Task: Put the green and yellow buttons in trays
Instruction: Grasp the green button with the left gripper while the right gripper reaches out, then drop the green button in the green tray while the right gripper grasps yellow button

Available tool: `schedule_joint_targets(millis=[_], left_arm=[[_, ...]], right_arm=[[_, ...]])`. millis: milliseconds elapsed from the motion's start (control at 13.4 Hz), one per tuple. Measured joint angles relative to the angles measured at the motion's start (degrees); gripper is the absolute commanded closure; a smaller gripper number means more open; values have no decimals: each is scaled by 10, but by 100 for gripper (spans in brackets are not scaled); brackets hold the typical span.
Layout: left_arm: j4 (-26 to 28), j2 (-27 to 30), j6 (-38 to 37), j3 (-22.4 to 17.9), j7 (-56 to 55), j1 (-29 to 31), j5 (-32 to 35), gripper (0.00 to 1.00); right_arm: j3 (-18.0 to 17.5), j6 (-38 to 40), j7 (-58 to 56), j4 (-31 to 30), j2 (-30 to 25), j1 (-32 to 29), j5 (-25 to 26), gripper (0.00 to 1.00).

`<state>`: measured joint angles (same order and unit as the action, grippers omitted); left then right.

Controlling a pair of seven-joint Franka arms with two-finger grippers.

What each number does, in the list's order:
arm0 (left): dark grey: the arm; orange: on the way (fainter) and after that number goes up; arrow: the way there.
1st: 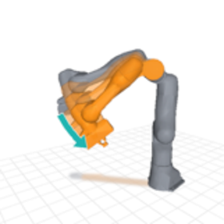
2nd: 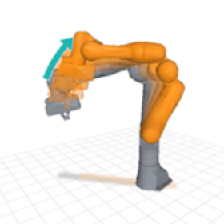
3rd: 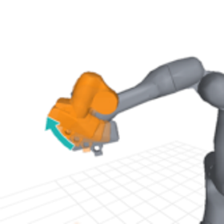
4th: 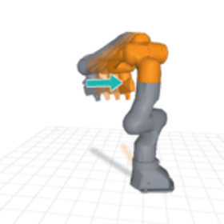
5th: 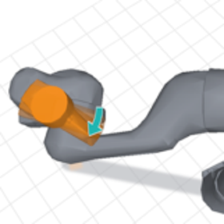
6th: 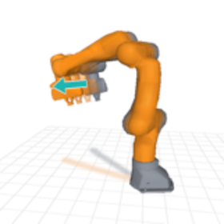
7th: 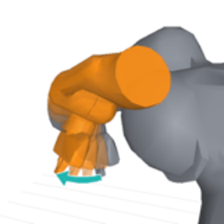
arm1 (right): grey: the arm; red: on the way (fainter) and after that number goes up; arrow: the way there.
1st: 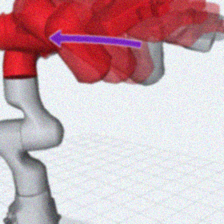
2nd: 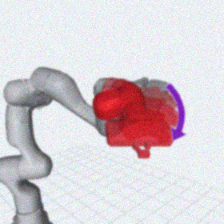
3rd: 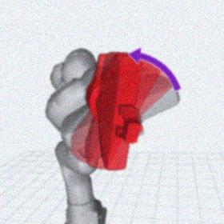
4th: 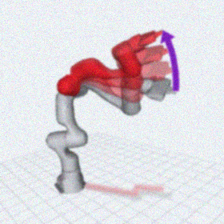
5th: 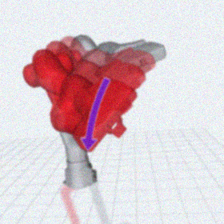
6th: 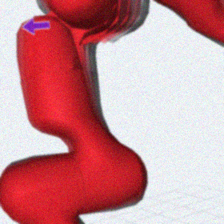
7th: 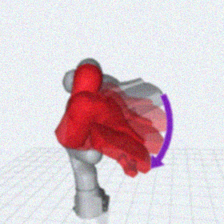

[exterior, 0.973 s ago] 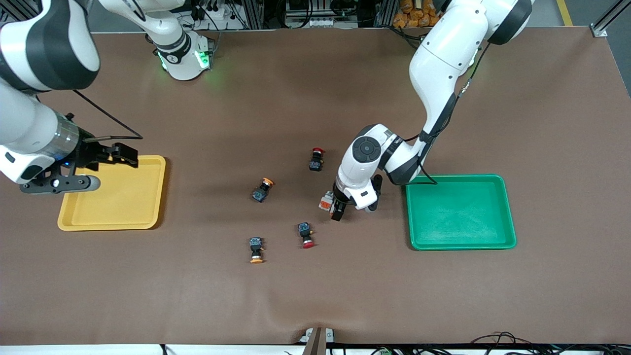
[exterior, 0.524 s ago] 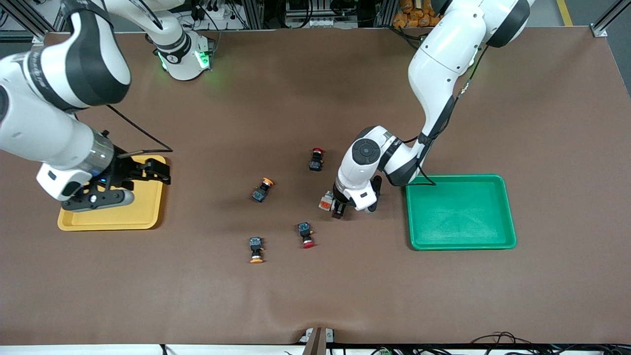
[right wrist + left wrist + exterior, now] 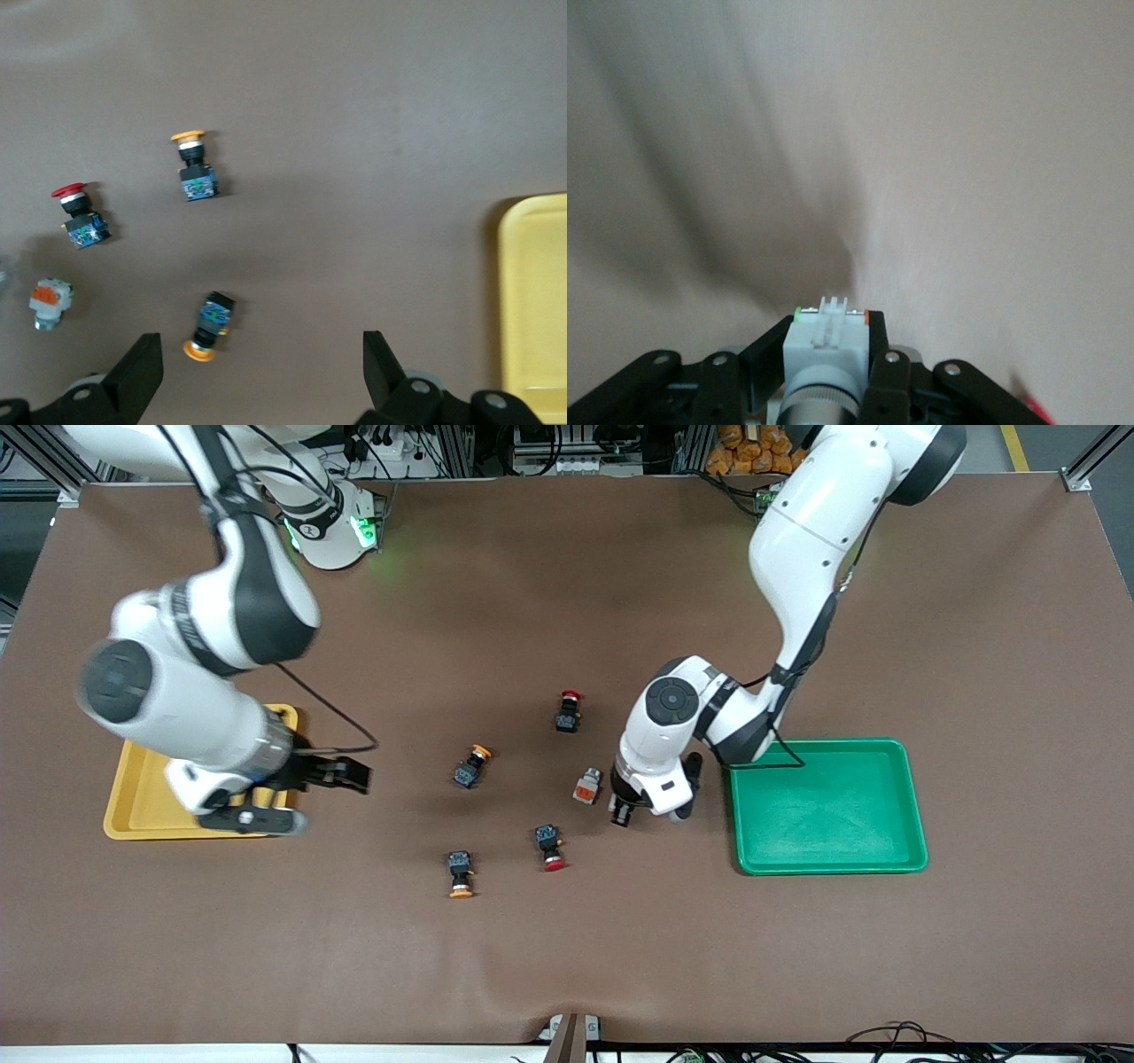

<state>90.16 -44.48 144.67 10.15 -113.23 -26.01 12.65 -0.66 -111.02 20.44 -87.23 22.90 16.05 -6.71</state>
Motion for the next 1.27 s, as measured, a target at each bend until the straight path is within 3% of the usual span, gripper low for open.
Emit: schedule_joint_targets(millis=[374,524,823,1272], left_arm=[[13,79,-231,-1,191,73,8,100],[22,89,-294,-1,233,93,68,100],[36,87,-342,-2,240,109,175,100],[41,79,-387,0,244,108,335,98]], right_arm=[[0,-16,133,-1,58,61,0,0],[-1,-37,170,-7,79,82,0,0],[0,-103,179,-53,104,93,0,0],[0,-127,180,-69,138,98,0,0]])
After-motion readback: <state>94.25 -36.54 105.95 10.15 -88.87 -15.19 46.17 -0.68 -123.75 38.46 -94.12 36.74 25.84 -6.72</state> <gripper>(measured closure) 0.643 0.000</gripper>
